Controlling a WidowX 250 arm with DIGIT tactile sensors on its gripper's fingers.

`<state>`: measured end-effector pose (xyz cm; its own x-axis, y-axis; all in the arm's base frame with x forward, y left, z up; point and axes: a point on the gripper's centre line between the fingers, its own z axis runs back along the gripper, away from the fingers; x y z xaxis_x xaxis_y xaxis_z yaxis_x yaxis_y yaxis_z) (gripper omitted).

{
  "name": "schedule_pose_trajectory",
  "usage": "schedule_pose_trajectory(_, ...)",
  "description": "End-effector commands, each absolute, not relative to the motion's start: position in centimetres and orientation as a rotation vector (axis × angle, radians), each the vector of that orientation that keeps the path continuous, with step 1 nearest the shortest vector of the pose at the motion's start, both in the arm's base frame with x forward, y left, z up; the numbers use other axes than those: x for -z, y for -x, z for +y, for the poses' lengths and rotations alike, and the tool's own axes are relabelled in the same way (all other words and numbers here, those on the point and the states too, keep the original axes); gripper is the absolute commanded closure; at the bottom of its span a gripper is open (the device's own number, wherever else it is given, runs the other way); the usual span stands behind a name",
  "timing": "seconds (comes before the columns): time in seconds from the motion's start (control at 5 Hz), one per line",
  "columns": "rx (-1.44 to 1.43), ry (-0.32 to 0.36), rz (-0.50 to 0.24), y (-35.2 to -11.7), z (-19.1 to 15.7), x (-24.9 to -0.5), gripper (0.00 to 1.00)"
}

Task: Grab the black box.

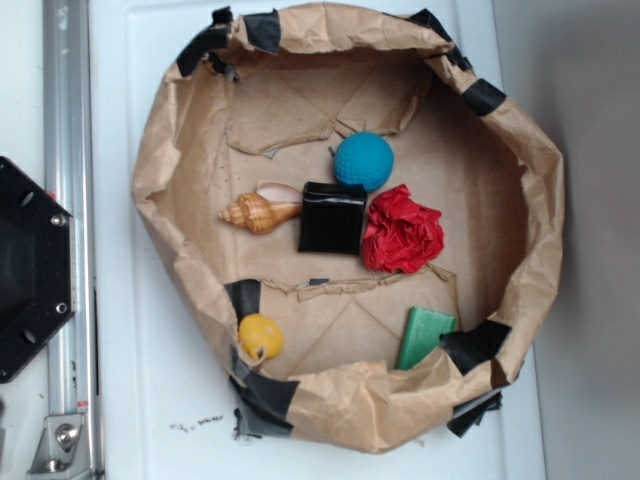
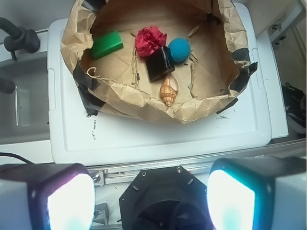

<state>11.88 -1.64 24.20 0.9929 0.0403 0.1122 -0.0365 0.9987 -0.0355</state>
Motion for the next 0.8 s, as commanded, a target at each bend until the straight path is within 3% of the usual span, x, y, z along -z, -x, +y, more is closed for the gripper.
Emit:
schedule_pose_trajectory(0.0, -0.038, 0.033, -0.113, -11.9, -1.6, -24.2, 0.00)
schedule_pose_trajectory(0.2, -0.061, -0.031, -0.090, -16.9, -1.9, -19.2, 0.00)
schedule_pose_trajectory(0.4, -0.054, -0.015, -0.083, -21.4, -1.1, -15.9, 0.00)
schedule_pose_trajectory(0.6, 0.024, 0.040, -0.036, -19.1, -1.1, -17.2, 0.00)
